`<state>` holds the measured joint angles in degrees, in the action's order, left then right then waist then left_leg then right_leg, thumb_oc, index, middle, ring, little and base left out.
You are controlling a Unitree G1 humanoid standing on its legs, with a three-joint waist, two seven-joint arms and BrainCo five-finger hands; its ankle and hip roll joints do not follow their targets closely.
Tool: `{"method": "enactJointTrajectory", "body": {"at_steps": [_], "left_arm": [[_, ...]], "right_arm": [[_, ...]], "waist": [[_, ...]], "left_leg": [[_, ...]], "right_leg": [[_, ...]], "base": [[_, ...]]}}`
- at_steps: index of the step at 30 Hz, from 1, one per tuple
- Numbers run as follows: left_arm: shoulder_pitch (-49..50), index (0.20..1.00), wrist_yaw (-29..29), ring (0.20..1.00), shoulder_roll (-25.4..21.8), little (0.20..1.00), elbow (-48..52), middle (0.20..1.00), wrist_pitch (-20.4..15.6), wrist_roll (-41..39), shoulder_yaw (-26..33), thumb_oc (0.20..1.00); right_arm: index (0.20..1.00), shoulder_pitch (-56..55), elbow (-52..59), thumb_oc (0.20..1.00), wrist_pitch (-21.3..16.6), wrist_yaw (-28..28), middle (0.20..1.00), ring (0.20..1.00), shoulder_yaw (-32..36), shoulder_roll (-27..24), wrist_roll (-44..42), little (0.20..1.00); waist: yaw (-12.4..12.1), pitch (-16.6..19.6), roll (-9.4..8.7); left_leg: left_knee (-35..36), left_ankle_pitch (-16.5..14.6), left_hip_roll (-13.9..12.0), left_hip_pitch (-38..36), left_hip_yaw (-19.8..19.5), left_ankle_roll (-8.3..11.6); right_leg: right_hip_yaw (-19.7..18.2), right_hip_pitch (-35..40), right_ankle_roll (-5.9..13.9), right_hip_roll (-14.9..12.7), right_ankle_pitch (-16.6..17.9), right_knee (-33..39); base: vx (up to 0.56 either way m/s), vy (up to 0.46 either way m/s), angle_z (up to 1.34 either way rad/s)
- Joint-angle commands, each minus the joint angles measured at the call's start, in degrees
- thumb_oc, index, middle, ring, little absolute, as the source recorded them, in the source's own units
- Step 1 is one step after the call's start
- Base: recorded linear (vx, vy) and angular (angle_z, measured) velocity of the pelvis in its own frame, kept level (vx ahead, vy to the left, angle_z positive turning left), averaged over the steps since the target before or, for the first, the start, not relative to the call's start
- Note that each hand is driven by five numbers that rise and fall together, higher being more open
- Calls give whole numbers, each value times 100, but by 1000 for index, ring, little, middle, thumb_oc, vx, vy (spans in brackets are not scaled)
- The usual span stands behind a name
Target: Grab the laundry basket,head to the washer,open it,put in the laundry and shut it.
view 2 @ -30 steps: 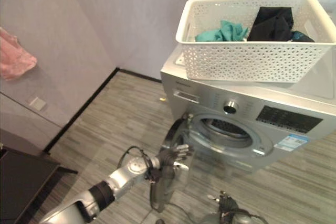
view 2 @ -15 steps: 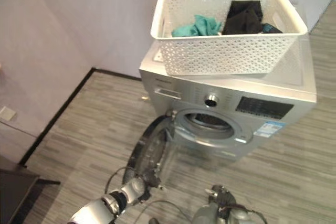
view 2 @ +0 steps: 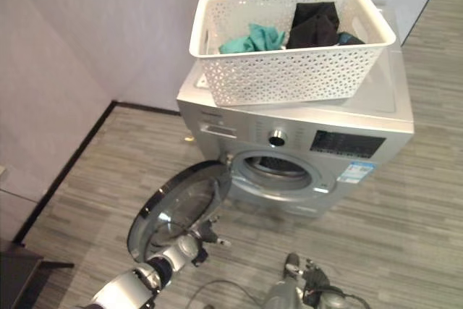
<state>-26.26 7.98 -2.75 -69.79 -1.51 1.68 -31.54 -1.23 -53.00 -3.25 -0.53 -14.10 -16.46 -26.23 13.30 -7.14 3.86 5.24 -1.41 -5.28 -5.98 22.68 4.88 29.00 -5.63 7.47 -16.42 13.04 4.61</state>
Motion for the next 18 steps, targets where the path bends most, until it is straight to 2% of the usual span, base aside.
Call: {"method": "enactJointTrajectory", "body": {"at_steps": [1,5,6,9,10,11,12,13,15,16,17,18], "left_arm": [[-265,1000,340,1000,-242,1000,-27,1000,-367,-480,360,1000],[309,1000,342,1000,-557,1000,544,1000,-510,-1093,990,1000],[759,1000,353,1000,-775,1000,1079,1000,-575,-1451,1410,1000],[930,1000,334,1000,-867,1000,1285,1000,-573,-1565,1519,1000],[1324,1000,302,1000,-1050,1000,1597,1000,-598,-1720,1834,1000],[1332,1000,301,1000,-1055,1000,1607,1000,-593,-1720,1833,1000],[1388,1000,313,1000,-1120,1000,1675,1000,-589,-1780,1940,1000],[1373,1000,379,1000,-1134,1000,1659,1000,-593,-1750,1991,1000],[1338,1000,464,1000,-1129,1000,1618,1000,-571,-1661,2030,1000],[1304,1000,483,1000,-1112,1000,1558,1000,-550,-1615,2061,1000],[1248,1000,505,1000,-1098,1000,1445,1000,-553,-1586,2072,1000],[1199,1000,507,1000,-1075,1000,1366,1000,-556,-1549,2087,1000]], "right_arm": [[1000,72,457,1000,-417,-264,1000,1000,133,0,-86,1000],[1000,-173,1687,1000,-659,-622,1000,1000,643,-369,213,1000],[1000,-191,2467,1000,-709,-955,1000,1000,881,-607,669,1000],[1000,-172,2780,1000,-680,-1100,1000,1000,963,-677,858,1000],[1000,-80,3511,1000,-625,-1447,1000,1000,1167,-830,1383,1000],[1000,-91,3529,1000,-612,-1452,1000,1000,1170,-824,1391,1000],[1000,-60,4098,1000,-614,-1664,1000,1000,1293,-921,1779,1000],[1000,-14,4460,1000,-642,-1823,1000,1000,1383,-995,2049,1000],[1000,36,5051,1000,-758,-2036,1000,1000,1538,-1065,2341,1000],[1000,64,5450,1000,-805,-2076,1000,1000,1649,-1082,2424,1000],[1000,136,5821,1000,-877,-2203,1000,1000,1797,-1081,2503,1000],[1000,199,6171,1000,-916,-2256,1000,1000,1947,-1035,2565,1000]], "waist": [[-7,-4,-185],[-75,59,-58],[-172,105,18],[-212,114,33],[-382,140,-37],[-379,139,-28],[-486,103,-129],[-515,78,-185],[-474,110,-231],[-488,129,-249],[-504,149,-303],[-502,173,-359]], "left_leg": [[-24,-188,-436,-308,177,413],[-275,102,-691,-477,249,590],[-764,371,-962,-438,108,700],[-1002,532,-1106,-399,26,749],[-1903,1023,-1466,-282,-167,716],[-1943,1012,-1496,-262,-186,733],[-2956,1298,-1772,72,-339,642],[-3436,1383,-1931,243,-234,624],[-3643,1290,-2176,343,387,647],[-3461,991,-2023,397,686,601],[-3347,682,-1800,661,832,524],[-3213,480,-1681,913,948,469]], "right_leg": [[-441,182,334,-221,-477,-135],[-522,410,195,151,-712,-9],[-688,548,-18,512,-977,33],[-730,628,-130,671,-1084,39],[-898,892,-431,1077,-1389,39],[-892,895,-445,1099,-1398,39],[-910,1084,-639,1286,-1576,39],[-888,1174,-730,1356,-1687,39],[-776,1309,-790,1442,-1885,39],[-825,1345,-754,1414,-1932,39],[-863,1388,-710,1348,-1946,39],[-871,1432,-674,1296,-1946,39]], "base": [[82,-125,-9],[115,-189,-7],[145,-285,-11],[116,-272,-22],[142,-314,-25],[205,-541,-47],[96,-360,-33],[144,-431,-34],[141,-197,2],[137,-47,18],[105,21,7],[53,31,8]]}}
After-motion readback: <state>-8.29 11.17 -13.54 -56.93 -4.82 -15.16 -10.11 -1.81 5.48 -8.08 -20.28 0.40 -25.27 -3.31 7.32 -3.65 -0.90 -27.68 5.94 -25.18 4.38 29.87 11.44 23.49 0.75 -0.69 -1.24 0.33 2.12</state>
